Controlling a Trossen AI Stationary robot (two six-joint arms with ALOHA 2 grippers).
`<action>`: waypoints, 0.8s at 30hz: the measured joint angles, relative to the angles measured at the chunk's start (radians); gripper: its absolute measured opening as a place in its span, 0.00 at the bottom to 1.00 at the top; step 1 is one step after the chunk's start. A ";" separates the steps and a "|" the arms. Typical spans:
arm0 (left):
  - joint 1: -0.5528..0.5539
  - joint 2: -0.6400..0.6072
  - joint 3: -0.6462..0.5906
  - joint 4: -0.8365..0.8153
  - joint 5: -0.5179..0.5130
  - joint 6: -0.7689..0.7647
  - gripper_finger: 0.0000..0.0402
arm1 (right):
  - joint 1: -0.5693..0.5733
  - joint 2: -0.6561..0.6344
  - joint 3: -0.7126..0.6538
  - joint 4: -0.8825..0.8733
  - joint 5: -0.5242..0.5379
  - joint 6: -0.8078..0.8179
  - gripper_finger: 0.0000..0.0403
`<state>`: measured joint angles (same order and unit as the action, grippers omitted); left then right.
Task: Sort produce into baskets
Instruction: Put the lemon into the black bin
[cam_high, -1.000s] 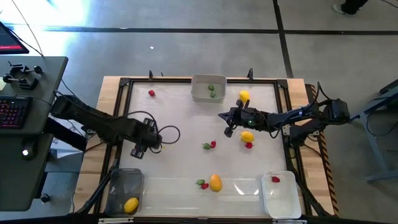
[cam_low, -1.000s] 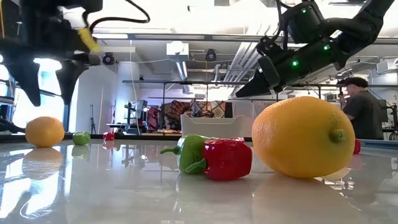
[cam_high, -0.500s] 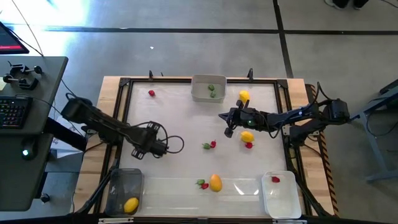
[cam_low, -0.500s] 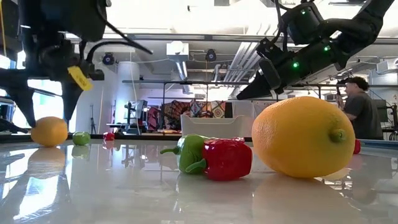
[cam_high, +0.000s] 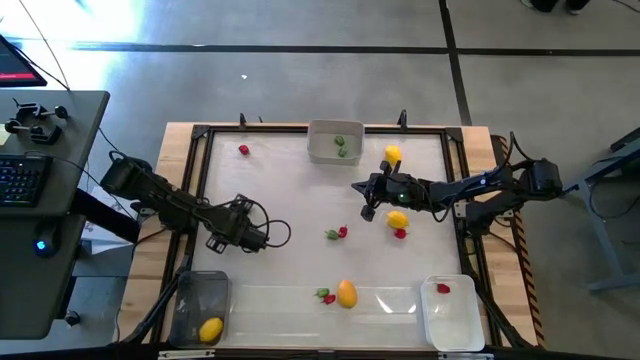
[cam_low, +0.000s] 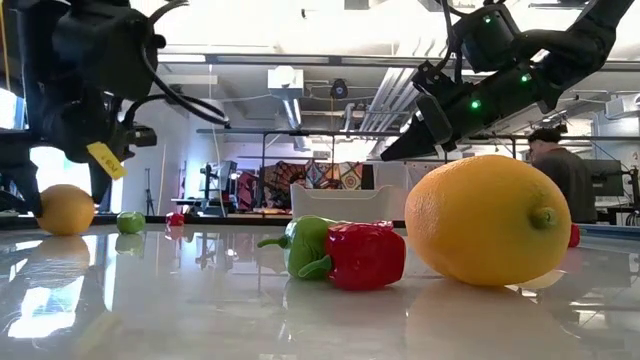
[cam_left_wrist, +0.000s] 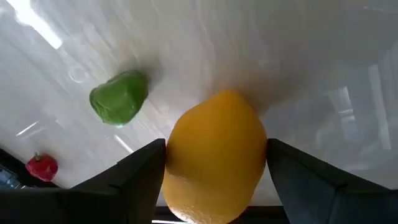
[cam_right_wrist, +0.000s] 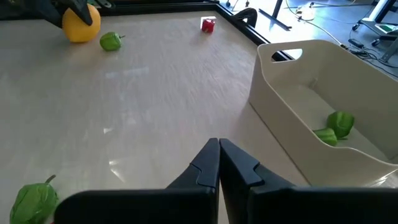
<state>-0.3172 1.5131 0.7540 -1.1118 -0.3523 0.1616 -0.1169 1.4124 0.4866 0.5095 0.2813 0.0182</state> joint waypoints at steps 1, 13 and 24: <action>0.000 0.000 0.000 0.002 0.000 0.000 0.65 | 0.000 0.000 0.000 0.000 0.000 0.000 0.00; 0.003 0.000 0.062 0.016 0.098 -0.037 0.55 | 0.000 0.000 0.000 0.000 0.000 0.000 0.00; 0.003 -0.008 0.195 0.010 0.200 -0.082 0.52 | 0.000 0.000 0.000 -0.001 0.000 0.000 0.00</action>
<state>-0.3145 1.5048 0.9491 -1.1017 -0.1526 0.0793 -0.1171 1.4128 0.4866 0.5083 0.2814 0.0181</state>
